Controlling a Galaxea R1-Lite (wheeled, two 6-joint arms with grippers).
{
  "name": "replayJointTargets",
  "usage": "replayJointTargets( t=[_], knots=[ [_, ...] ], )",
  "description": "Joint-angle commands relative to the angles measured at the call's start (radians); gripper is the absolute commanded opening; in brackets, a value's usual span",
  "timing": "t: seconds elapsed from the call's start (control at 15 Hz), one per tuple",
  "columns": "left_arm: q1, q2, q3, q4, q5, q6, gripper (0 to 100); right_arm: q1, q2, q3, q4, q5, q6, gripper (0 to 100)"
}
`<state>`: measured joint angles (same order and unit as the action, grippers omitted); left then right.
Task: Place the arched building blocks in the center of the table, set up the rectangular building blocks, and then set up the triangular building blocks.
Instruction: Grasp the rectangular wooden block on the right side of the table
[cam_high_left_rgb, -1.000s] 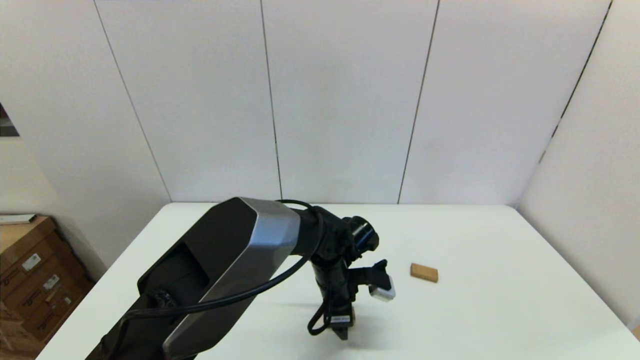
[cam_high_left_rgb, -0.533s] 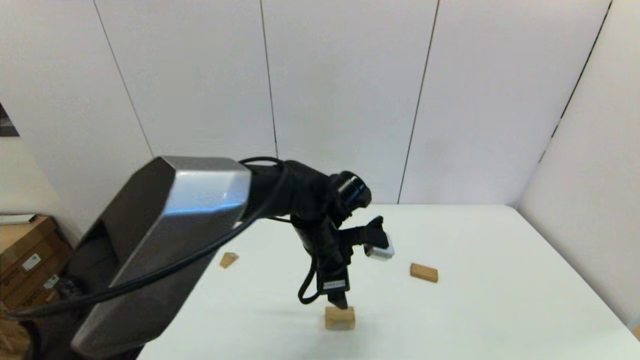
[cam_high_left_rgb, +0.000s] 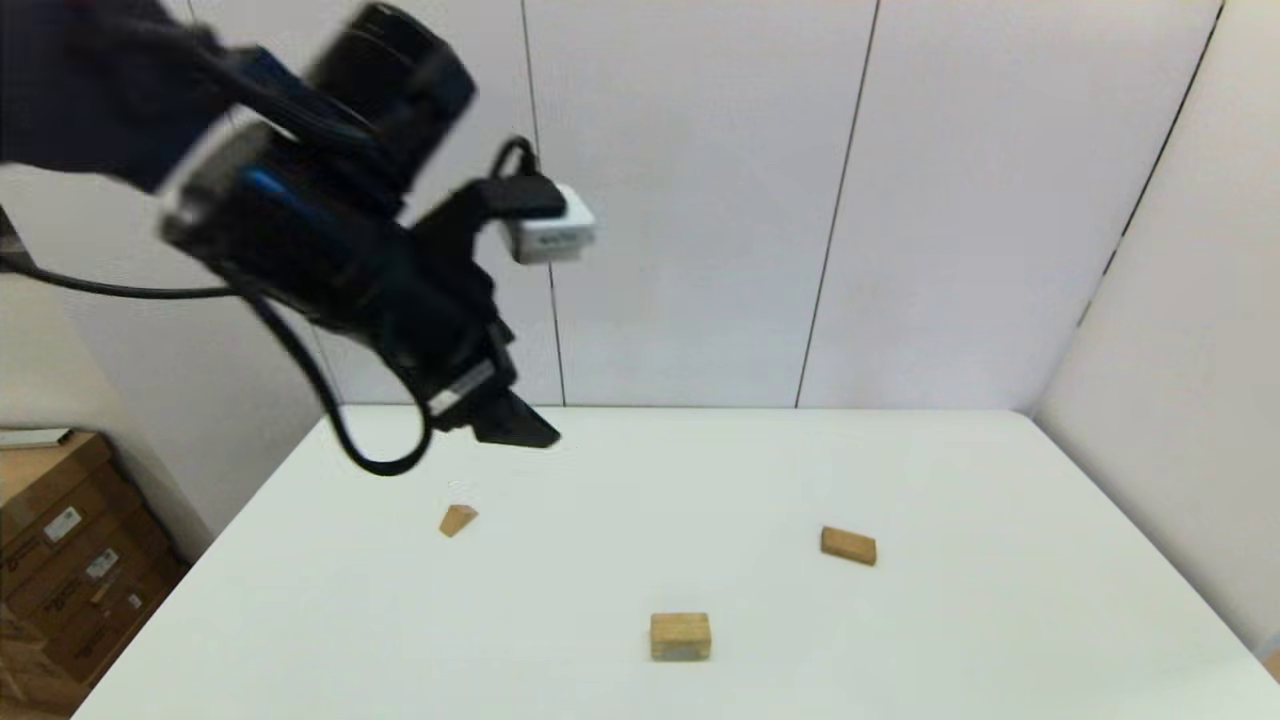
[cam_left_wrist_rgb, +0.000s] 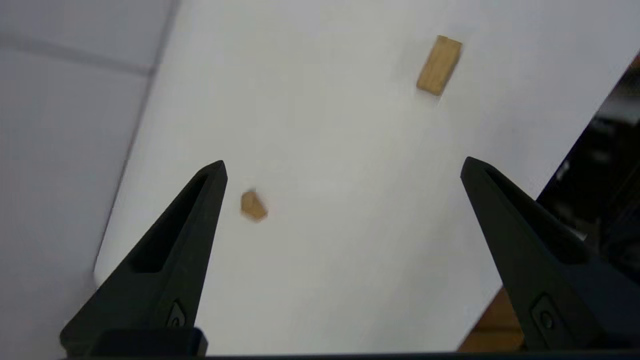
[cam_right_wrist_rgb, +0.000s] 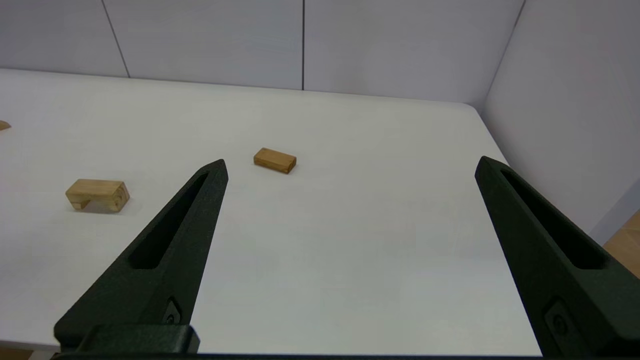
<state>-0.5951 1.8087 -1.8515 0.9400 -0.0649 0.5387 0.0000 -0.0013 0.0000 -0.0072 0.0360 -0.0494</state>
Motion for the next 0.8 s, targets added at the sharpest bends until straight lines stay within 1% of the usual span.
replayJointTargets(
  t=[0.07,0.27,0.33,0.47,0.6,0.8],
  knots=[
    [0.184,-0.562,0.265,0.013,0.189,-0.181,100,0.000,0.001,0.000,0.000,-0.001,0.000,100],
    [0.365,-0.875,0.506,-0.004,0.191,-0.184,100,0.000,0.001,0.000,0.000,0.001,0.000,100],
    [0.428,-1.011,0.621,-0.035,0.191,-0.203,100,0.000,0.001,0.000,0.000,0.001,0.000,100],
    [0.521,-1.186,0.775,-0.090,0.191,-0.233,100,0.000,0.001,0.000,0.000,0.001,0.000,100],
    [0.564,-1.322,0.876,-0.099,0.189,-0.295,100,0.000,0.001,0.000,0.000,-0.001,-0.001,100],
    [0.566,-1.510,1.015,-0.147,0.188,-0.326,100,0.000,0.001,0.000,0.000,-0.001,0.000,100]
  ],
)
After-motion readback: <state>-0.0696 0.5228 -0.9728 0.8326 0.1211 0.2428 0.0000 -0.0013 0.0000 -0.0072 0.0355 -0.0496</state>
